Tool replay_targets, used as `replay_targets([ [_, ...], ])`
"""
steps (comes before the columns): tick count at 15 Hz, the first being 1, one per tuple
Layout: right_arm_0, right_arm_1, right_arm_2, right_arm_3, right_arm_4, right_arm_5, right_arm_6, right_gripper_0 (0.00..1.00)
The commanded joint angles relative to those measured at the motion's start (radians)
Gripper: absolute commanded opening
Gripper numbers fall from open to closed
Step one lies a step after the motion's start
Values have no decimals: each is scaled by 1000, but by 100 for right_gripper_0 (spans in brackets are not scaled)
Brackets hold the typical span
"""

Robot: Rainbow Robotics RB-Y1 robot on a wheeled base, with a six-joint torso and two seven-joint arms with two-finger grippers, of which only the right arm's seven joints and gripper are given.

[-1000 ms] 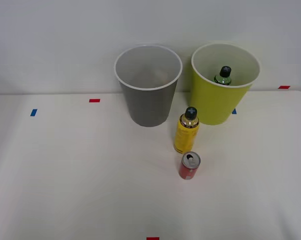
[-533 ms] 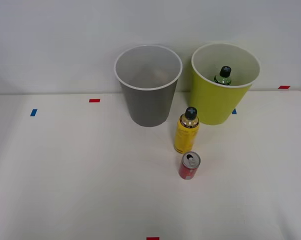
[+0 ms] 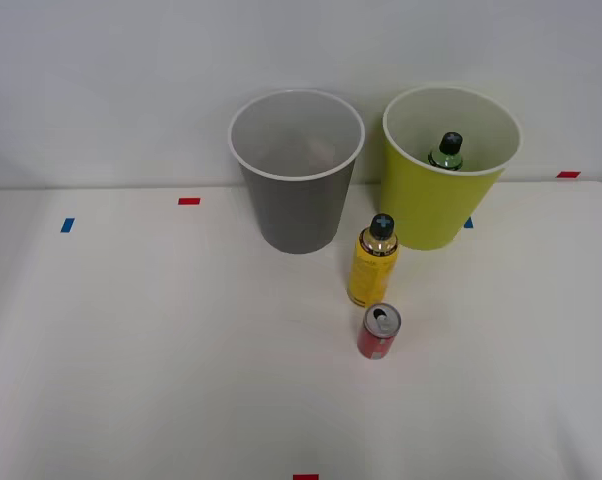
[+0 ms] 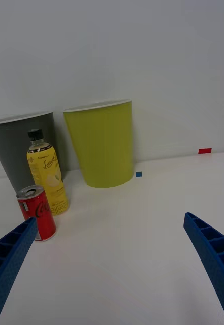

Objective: Put cans in the gray bin, plastic bottles in the light green bin

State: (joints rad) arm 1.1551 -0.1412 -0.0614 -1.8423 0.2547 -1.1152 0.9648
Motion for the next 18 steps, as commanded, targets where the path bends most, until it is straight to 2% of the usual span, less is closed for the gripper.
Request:
replay_targets([
  [1, 0, 0, 0, 0, 0, 0, 0, 100],
  [18, 0, 0, 0, 0, 0, 0, 0, 100],
])
